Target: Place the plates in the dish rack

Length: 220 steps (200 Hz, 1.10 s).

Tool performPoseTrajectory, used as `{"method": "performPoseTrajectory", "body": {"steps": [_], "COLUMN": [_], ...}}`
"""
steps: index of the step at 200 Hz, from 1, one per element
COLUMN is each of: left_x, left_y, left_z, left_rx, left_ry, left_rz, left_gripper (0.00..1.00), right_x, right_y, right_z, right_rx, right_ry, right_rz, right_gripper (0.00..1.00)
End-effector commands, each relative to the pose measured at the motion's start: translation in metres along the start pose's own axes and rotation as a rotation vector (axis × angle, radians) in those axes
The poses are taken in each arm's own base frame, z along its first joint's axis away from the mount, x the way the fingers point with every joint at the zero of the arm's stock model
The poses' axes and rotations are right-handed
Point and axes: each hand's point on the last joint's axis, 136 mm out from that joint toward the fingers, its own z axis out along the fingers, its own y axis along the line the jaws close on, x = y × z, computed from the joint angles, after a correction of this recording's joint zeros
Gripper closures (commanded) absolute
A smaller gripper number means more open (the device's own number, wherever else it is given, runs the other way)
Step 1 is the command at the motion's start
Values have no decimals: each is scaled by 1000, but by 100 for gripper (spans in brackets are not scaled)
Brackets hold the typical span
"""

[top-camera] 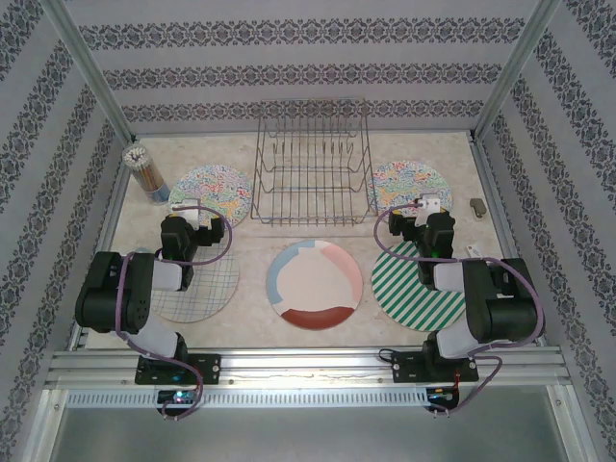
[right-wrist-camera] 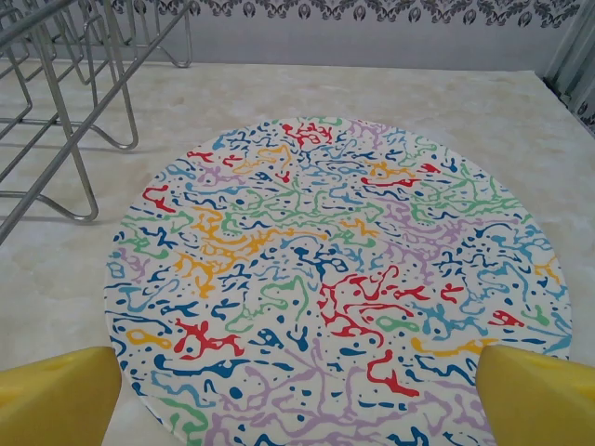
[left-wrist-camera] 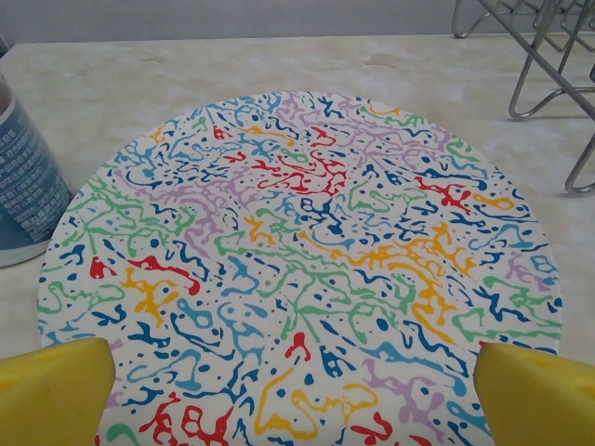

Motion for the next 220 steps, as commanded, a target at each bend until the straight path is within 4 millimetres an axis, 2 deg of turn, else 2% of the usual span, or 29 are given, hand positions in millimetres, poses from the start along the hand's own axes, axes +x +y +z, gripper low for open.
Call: {"method": "performPoseTrajectory", "body": {"steps": [1, 75, 220], "left_x": [-9, -9, -9], "left_y": [-6, 7, 7], "left_z": [2, 1, 2], "left_rx": [22, -48, -52], "left_ry": [-38, -42, -39], "left_rz": [14, -12, -11], "left_gripper": [1, 0, 0], "right_x": [-13, -13, -13], "right_y": [0, 0, 0], "right_z": [4, 4, 4], "right_rx": [-2, -2, -1], "right_ry": [-36, -37, -38], "right_rz": [18, 19, 19], "right_gripper": [2, 2, 2]}}
